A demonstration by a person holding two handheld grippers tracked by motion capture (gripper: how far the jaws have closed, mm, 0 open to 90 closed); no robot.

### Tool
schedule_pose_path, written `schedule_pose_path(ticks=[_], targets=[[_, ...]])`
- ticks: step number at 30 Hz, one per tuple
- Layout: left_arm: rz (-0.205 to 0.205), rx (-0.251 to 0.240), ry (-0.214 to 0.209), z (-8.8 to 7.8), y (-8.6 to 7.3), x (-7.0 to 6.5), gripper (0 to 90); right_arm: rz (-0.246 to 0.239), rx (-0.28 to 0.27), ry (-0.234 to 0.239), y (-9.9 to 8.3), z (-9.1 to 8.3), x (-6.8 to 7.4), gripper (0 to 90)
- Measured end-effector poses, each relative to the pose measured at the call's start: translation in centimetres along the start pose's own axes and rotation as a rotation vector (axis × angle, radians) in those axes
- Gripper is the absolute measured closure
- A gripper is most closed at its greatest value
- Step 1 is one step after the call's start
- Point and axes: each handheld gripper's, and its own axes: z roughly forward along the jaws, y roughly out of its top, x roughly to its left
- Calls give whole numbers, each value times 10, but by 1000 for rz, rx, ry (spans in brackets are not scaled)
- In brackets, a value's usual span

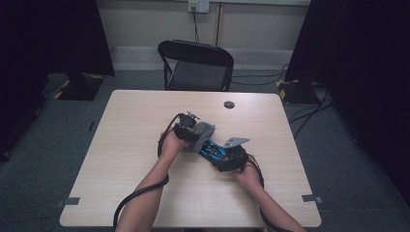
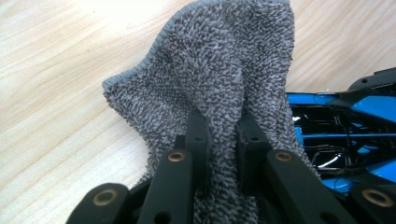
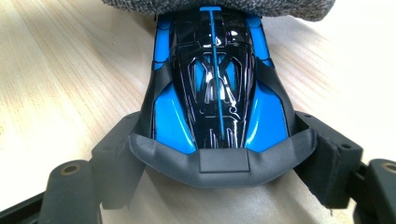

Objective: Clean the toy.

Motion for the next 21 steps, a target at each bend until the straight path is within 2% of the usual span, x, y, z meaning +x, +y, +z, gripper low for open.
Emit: schedule_pose_path(ticks=[3, 4, 11, 21], targets=[[-4, 1, 1, 0, -1, 2, 784, 0, 0, 0, 0, 0, 0, 241], [-18, 1, 3, 0, -1, 4, 784, 0, 0, 0, 0, 0, 0, 241], [-17, 10, 25, 0, -2, 8, 786, 0, 0, 0, 0, 0, 0, 241], [-40, 17, 38, 0, -5, 16, 786, 0, 0, 0, 0, 0, 0, 241]])
